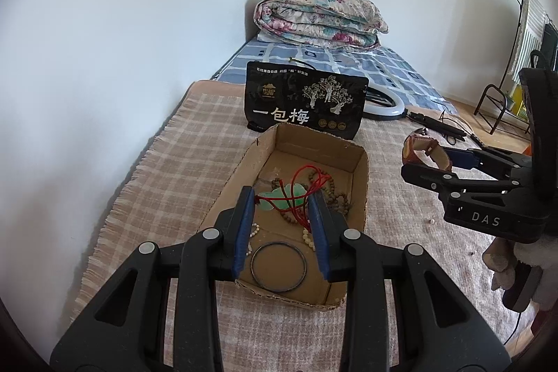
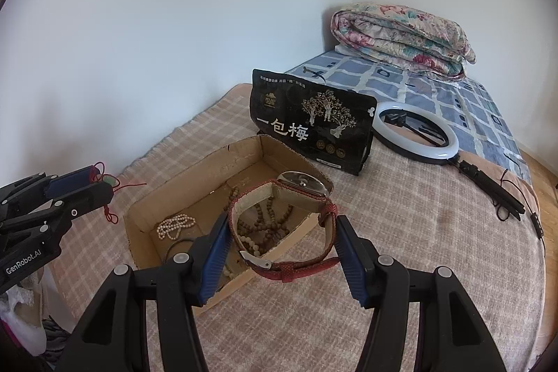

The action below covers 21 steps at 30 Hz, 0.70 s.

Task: Organize jewelry
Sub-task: 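Carry the pendant and watch into the box and open both tools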

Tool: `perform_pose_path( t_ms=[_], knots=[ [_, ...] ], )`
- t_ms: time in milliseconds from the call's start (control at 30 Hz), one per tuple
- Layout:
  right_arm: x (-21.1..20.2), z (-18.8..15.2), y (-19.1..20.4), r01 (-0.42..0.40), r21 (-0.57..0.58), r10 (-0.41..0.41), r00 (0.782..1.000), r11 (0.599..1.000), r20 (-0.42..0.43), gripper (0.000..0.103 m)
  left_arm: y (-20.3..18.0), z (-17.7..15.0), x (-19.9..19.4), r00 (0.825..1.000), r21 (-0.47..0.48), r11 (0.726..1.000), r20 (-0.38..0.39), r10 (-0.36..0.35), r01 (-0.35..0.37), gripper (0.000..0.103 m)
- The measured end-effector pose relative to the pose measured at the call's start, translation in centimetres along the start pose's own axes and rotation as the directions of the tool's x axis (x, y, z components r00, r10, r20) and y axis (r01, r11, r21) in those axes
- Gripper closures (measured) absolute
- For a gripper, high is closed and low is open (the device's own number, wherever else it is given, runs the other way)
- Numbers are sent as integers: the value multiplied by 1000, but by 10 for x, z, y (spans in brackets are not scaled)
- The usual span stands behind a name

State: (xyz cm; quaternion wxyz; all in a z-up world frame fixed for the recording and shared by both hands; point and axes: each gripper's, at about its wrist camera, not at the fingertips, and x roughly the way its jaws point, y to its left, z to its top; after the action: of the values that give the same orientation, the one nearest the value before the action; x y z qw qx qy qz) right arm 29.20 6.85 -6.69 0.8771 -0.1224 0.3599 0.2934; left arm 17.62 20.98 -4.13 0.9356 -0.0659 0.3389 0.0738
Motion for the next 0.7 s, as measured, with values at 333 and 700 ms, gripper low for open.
perform_pose_path(
  t_ms=[333, 700],
  knots=[
    [32, 9, 0, 9, -12, -9, 1000, 1000, -14, 42, 1, 2, 16, 1000, -3, 1000, -19, 8, -8, 72],
    [64, 18, 7, 0, -18, 0, 999, 1000, -36, 42, 9, -2, 33, 998, -13, 1000, -59, 16, -17, 72]
  ],
)
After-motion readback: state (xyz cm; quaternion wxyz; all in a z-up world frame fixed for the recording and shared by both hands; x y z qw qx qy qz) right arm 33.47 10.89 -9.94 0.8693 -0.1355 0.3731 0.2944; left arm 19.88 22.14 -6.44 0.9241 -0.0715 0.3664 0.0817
